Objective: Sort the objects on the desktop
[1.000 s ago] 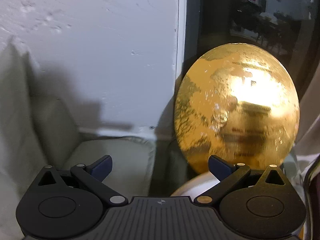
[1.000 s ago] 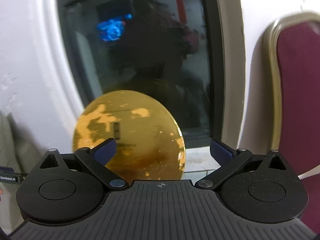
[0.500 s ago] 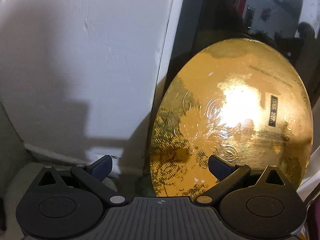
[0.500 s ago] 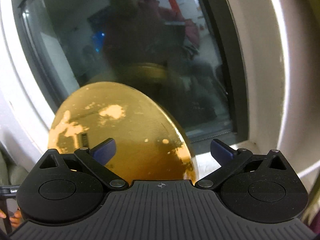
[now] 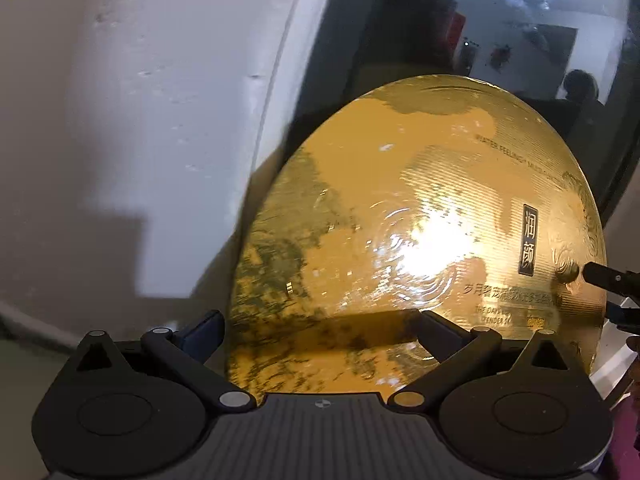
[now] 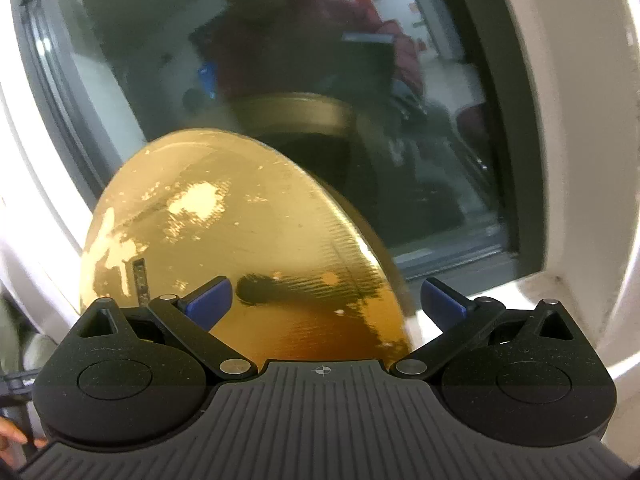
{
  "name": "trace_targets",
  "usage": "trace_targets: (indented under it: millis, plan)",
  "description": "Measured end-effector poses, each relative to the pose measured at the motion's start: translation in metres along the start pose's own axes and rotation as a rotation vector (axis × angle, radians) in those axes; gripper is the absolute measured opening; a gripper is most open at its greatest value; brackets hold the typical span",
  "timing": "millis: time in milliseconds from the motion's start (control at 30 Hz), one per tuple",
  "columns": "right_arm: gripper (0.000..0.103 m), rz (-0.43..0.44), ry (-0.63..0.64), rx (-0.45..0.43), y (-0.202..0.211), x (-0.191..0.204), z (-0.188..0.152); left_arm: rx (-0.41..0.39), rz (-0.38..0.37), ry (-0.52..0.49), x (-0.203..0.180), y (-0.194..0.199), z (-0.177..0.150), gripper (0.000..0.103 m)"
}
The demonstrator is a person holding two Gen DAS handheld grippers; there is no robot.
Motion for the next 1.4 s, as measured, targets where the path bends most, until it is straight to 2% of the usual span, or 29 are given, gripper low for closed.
trace_targets:
  millis: [100,267,367,500,600,733,833,1000,1167,1400]
  plan:
    - [0.103,-0.009,0.009,-0.012,-0.004,0.005,-0.002,-0.015,0.001,-0.003,-0.001,0.0,-0.002,0.103]
    - [0.103,-0.03,0.008,-0.009,0.001,0.007,-0.003,-0.025,0.06,-0.031,-0.017,0.01,0.0,0.101]
    - [0.101,-0.061,0.065,-0.032,0.018,0.019,0.0,-0.089,0.058,-0.08,-0.03,0.034,0.009,0.101]
    - [0.101,-0.041,0.059,-0.128,0.06,0.031,0.011,-0.194,0.056,-0.149,-0.061,0.08,0.028,0.101]
    - [0.101,-0.03,0.04,-0.214,0.101,0.041,0.026,-0.248,0.045,-0.162,-0.083,0.117,0.039,0.101]
    - [0.101,-0.048,0.041,-0.293,0.165,0.056,0.043,-0.286,0.034,-0.171,-0.112,0.166,0.04,0.101]
    - [0.101,-0.066,0.065,-0.319,0.214,0.065,0.047,-0.295,0.023,-0.169,-0.133,0.206,0.033,0.101]
    - [0.101,-0.095,0.07,-0.294,0.296,0.066,0.031,-0.244,0.006,-0.145,-0.161,0.259,-0.003,0.101]
    - [0.101,-0.156,0.074,-0.244,0.376,0.062,-0.008,-0.193,0.004,-0.13,-0.189,0.305,-0.054,0.101]
    - [0.101,-0.189,0.05,-0.144,0.447,0.038,-0.071,-0.113,0.027,-0.126,-0.207,0.344,-0.105,0.101]
Point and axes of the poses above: each gripper's, at about its wrist camera, not at the fingertips, and y roughly against the way its jaws point, x to its left, z to its top, the point moved 2 cm from there along -y, roughly the way its jaws point, and after that the axes turned 13 degrees about -z, right-handed, at the moved point
